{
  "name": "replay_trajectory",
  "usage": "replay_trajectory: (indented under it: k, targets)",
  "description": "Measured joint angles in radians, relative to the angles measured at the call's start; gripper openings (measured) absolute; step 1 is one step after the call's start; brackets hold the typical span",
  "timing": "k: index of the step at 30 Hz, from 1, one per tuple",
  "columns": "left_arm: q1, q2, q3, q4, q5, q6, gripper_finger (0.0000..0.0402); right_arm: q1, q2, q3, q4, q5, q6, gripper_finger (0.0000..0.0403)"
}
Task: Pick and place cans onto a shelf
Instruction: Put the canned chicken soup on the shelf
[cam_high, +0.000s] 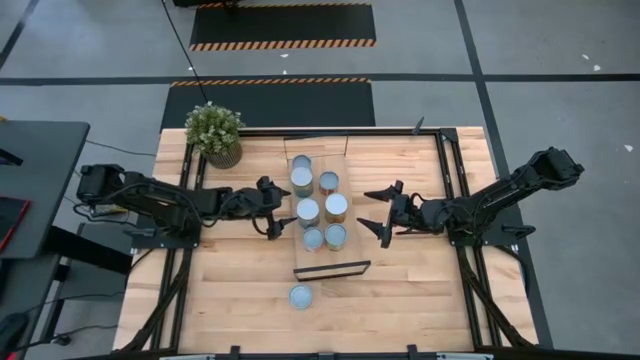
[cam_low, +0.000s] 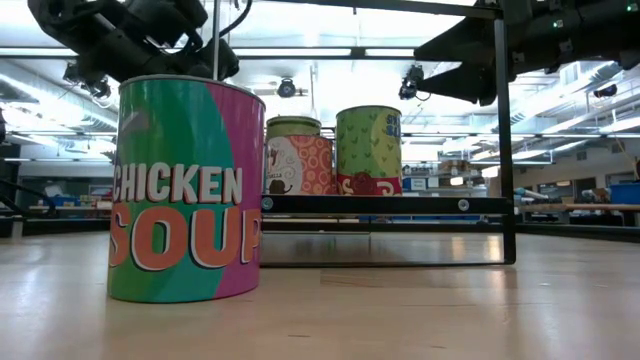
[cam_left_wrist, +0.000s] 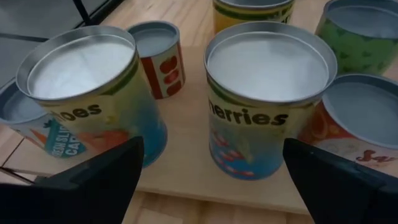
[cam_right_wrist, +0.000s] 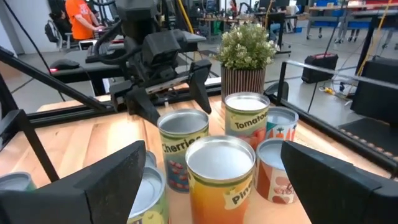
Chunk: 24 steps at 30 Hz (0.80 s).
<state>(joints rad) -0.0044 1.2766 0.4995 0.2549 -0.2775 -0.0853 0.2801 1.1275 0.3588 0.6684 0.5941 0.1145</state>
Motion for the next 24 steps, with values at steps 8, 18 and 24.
replay_trajectory:
  k: [8, 18, 24]
  targets:
    - [-0.005, -0.034, 0.001, -0.016, 0.000, 0.025, 0.0389, 0.005, 0.050, 0.000, -0.047, -0.100, 0.022, 0.0382]
    - [-0.005, -0.063, 0.000, -0.023, -0.078, 0.097, 0.0389, -0.062, 0.118, 0.000, -0.037, -0.004, -0.173, 0.0382]
    - [-0.005, -0.092, 0.000, -0.049, -0.080, 0.091, 0.0389, -0.197, 0.044, 0.000, -0.037, -0.163, -0.243, 0.0382]
